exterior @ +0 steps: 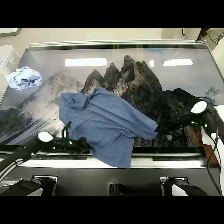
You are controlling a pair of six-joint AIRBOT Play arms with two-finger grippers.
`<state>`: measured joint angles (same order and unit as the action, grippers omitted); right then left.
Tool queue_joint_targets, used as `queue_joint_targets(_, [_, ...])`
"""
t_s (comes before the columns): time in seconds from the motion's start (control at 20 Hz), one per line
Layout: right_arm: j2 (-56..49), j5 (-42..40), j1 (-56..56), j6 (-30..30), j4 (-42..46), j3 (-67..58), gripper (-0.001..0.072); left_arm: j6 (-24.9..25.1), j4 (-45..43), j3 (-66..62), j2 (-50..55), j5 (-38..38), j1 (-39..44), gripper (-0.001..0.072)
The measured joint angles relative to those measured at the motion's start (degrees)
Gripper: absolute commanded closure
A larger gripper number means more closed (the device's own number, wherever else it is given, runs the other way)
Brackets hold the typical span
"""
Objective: Fold the clothes and pants, and hang the long-sleeved shirts on hangers.
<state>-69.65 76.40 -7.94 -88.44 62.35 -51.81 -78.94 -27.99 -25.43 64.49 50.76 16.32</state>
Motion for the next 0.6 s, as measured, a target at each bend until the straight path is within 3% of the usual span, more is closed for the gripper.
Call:
queue_joint_targets(0.2, [3.89, -1.42, 0.02, 3.19, 1.99, -16.92, 0.0674, 4.96, -6.08, -19.52, -7.56, 0.55, -9.55, 0.0687])
queue_joint_targets(0.45, [11.54, -9.4, 0.02, 5.11, 6.14, -46.25, 0.0674, 5.22, -8.63, -56.08, -14.36, 0.55, -23.69, 0.0687])
queue_joint_targets(0.6, [17.44, -11.63, 0.0, 5.11, 7.76, -54.55, 0.0674, 5.01, -9.27, -70.71, -17.27, -0.17, -26.88, 0.0687])
